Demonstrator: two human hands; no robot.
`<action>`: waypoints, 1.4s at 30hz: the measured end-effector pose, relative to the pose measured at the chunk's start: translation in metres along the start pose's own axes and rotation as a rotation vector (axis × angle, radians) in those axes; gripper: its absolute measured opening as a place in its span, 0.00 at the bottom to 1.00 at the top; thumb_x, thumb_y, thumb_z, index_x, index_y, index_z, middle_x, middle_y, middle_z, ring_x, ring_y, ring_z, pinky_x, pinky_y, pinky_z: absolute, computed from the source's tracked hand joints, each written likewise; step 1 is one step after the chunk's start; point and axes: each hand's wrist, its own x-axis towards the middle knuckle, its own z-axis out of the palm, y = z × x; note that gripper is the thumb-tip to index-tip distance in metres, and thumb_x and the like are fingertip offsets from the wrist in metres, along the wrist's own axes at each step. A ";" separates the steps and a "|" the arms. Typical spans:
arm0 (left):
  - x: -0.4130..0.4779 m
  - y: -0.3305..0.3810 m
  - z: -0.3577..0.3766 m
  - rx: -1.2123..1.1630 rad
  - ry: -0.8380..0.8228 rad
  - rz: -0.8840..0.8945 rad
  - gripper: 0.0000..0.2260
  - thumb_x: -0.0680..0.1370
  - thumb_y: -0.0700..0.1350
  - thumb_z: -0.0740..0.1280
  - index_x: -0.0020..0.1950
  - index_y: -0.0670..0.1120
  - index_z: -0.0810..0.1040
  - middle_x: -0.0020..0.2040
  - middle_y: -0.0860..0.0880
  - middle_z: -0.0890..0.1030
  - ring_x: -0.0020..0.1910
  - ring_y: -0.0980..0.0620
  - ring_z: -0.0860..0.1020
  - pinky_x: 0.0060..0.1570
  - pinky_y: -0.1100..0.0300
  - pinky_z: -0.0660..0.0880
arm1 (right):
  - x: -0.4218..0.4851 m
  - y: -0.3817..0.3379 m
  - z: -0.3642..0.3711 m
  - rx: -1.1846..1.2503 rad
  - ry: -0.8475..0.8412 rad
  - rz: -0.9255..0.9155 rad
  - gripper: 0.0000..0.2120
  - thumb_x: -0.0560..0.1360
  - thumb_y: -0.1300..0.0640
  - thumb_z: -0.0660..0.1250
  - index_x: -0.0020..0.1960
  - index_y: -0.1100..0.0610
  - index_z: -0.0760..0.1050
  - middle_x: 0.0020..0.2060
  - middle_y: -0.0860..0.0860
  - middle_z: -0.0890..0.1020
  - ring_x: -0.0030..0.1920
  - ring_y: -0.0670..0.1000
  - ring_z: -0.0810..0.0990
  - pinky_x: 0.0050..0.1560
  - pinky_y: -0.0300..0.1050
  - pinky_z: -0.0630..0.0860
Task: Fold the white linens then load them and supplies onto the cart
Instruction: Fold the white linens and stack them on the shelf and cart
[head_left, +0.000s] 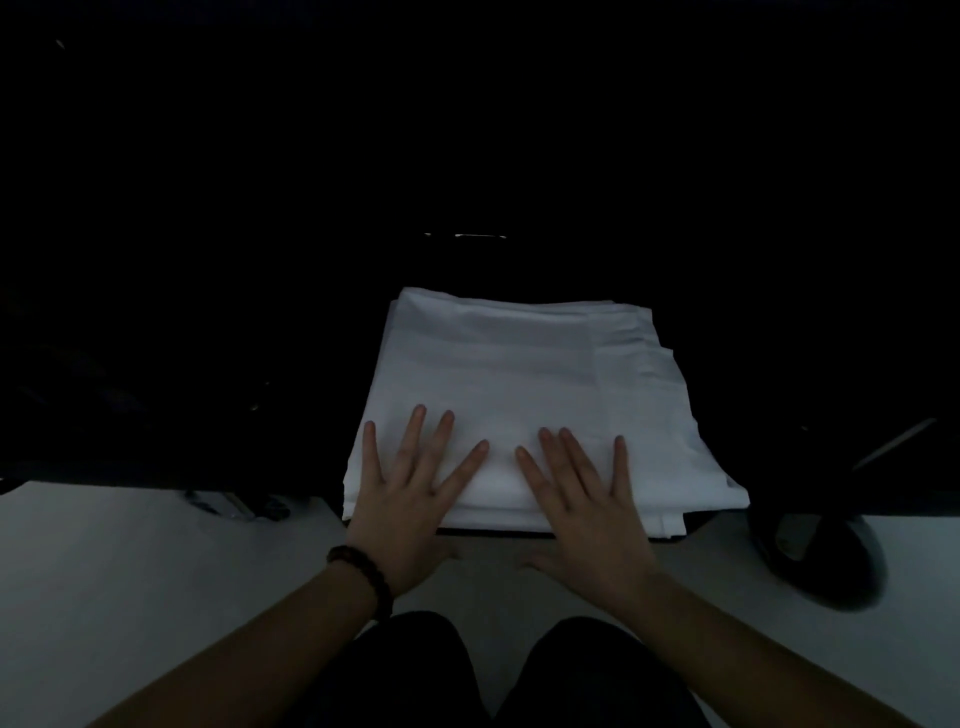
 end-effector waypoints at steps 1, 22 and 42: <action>0.000 0.000 0.003 0.014 -0.009 -0.001 0.55 0.58 0.67 0.75 0.79 0.54 0.52 0.78 0.39 0.55 0.76 0.34 0.50 0.66 0.25 0.46 | -0.002 0.001 0.004 -0.027 0.014 -0.004 0.57 0.59 0.30 0.72 0.78 0.55 0.52 0.75 0.61 0.61 0.74 0.61 0.61 0.65 0.76 0.54; 0.041 -0.022 0.003 -0.055 0.151 -0.026 0.33 0.64 0.41 0.76 0.69 0.49 0.75 0.66 0.41 0.76 0.65 0.37 0.74 0.63 0.32 0.65 | 0.037 0.035 -0.004 -0.100 0.101 0.048 0.43 0.58 0.46 0.81 0.69 0.54 0.72 0.64 0.58 0.77 0.65 0.60 0.75 0.63 0.75 0.62; 0.067 -0.015 0.027 -0.211 0.098 -0.173 0.29 0.77 0.63 0.51 0.76 0.53 0.64 0.74 0.39 0.64 0.72 0.30 0.60 0.65 0.28 0.57 | 0.058 0.042 0.021 0.097 0.006 0.277 0.27 0.78 0.37 0.40 0.77 0.39 0.44 0.78 0.52 0.49 0.77 0.61 0.44 0.68 0.74 0.36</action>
